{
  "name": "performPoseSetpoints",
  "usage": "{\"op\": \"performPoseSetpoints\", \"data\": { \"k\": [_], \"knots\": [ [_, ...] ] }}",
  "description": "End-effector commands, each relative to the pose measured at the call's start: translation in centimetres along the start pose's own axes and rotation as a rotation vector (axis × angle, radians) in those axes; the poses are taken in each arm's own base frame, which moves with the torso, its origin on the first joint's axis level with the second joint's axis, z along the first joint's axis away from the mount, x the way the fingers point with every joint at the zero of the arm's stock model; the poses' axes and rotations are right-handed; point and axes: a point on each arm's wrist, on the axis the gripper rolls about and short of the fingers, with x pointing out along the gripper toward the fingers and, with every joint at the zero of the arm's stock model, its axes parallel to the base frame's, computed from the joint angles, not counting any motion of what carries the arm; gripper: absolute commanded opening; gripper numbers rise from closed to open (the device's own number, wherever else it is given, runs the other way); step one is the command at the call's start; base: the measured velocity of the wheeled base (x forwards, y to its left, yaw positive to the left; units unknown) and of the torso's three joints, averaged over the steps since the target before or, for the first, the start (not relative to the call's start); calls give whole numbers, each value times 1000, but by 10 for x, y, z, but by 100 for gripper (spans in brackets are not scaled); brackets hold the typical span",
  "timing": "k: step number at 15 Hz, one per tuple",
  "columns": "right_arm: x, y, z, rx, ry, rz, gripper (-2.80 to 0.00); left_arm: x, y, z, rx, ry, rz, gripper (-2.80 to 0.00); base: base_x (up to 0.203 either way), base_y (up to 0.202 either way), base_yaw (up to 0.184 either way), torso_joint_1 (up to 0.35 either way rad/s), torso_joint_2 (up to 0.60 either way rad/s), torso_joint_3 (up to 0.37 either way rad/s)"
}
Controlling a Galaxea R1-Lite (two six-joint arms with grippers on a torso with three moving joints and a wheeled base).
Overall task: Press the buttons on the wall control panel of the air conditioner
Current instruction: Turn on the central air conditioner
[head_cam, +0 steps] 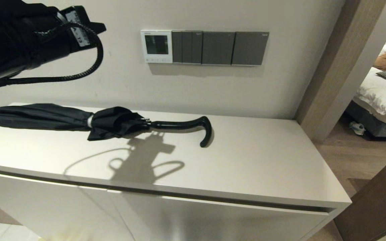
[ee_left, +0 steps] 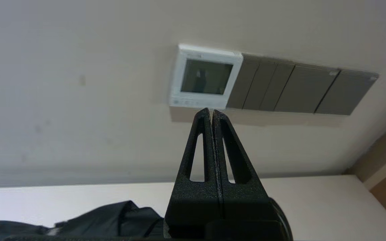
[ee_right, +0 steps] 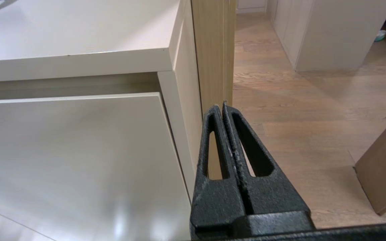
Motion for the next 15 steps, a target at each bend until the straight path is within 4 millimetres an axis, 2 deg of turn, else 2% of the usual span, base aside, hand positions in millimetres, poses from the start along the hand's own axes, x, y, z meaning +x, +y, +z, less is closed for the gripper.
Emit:
{"op": "performPoseSetpoints", "data": {
  "k": [1, 4, 5, 6, 7, 9, 14, 15],
  "knots": [
    [0, 0, -1, 0, 3, 0, -280, 13, -1, -11, 1, 30, -1, -280, 0, 0, 0, 0, 0, 0],
    [0, 0, -1, 0, 3, 0, -280, 13, -1, -10, 1, 26, 1, -280, 0, 0, 0, 0, 0, 0],
    [0, 0, -1, 0, 4, 0, -280, 21, -3, -10, 0, 2, 7, -280, 0, 0, 0, 0, 0, 0],
    [0, 0, -1, 0, 3, 0, -280, 41, -4, -23, 1, 12, 18, -280, 0, 0, 0, 0, 0, 0],
    [0, 0, -1, 0, 3, 0, -280, 66, -5, -46, 5, 45, 28, -280, 0, 0, 0, 0, 0, 0],
    [0, 0, -1, 0, 3, 0, -280, 92, -10, -68, 4, 32, 36, -280, 0, 0, 0, 0, 0, 0],
    [0, 0, -1, 0, 3, 0, -280, 112, -18, -80, 16, -23, 59, -280, 0, 0, 0, 0, 0, 0],
    [0, 0, -1, 0, 3, 0, -280, 120, -22, -91, 20, -6, 60, -280, 0, 0, 0, 0, 0, 0]
  ]
}}
